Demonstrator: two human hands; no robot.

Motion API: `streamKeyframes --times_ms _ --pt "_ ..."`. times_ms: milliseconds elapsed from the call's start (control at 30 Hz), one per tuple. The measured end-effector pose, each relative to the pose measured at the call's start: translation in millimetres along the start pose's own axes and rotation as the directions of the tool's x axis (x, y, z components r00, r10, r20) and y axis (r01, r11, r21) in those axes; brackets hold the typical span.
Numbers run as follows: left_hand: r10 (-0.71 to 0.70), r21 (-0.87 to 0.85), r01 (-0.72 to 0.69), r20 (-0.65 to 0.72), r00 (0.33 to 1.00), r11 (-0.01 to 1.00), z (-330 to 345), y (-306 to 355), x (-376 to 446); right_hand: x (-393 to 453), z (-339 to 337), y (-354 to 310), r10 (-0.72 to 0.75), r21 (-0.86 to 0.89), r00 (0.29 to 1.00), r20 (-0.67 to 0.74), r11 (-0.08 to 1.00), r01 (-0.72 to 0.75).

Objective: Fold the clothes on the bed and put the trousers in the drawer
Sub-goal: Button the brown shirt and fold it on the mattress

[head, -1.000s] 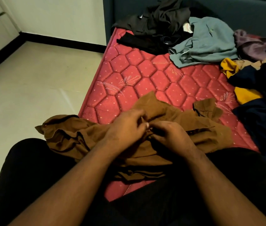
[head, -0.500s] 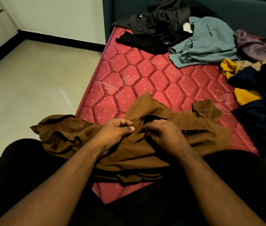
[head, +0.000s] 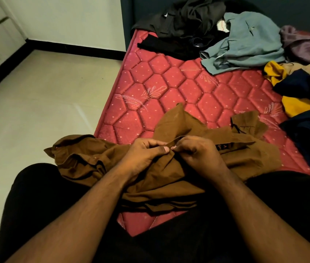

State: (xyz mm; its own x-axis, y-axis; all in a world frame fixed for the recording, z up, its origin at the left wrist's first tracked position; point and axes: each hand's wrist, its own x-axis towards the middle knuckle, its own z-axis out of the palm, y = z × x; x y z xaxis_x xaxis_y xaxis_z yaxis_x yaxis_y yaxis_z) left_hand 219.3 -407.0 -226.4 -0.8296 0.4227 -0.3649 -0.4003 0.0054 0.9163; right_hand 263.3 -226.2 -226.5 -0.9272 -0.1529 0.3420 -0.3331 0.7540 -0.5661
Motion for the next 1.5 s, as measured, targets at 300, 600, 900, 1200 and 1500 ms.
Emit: streamKeyframes --times_ms 300,600,900,1200,1500 --pt "0.317 0.269 -0.303 -0.010 0.948 0.914 5.0 -6.1 -1.4 0.7 1.3 -2.4 0.035 -0.051 0.999 -0.038 0.998 -0.036" --pt "0.598 0.595 -0.517 0.073 0.798 0.616 4.3 -16.7 1.0 1.4 1.6 3.0 0.211 0.025 0.977 0.033 0.977 -0.212" --pt "0.675 0.633 -0.575 0.111 0.729 0.518 4.5 -22.9 0.3 -3.0 2.7 -7.0 0.244 -0.021 0.965 -0.092 0.969 -0.247" --pt "0.115 0.871 -0.307 0.284 0.952 0.384 -12.5 13.6 -8.5 -5.6 2.2 -1.6 0.392 0.182 0.920 0.019 0.903 -0.389" --pt "0.173 0.969 -0.173 0.143 0.975 0.177 -8.1 53.3 -20.6 -5.1 -27.9 23.8 0.463 -0.298 0.859 0.217 0.870 -0.394"
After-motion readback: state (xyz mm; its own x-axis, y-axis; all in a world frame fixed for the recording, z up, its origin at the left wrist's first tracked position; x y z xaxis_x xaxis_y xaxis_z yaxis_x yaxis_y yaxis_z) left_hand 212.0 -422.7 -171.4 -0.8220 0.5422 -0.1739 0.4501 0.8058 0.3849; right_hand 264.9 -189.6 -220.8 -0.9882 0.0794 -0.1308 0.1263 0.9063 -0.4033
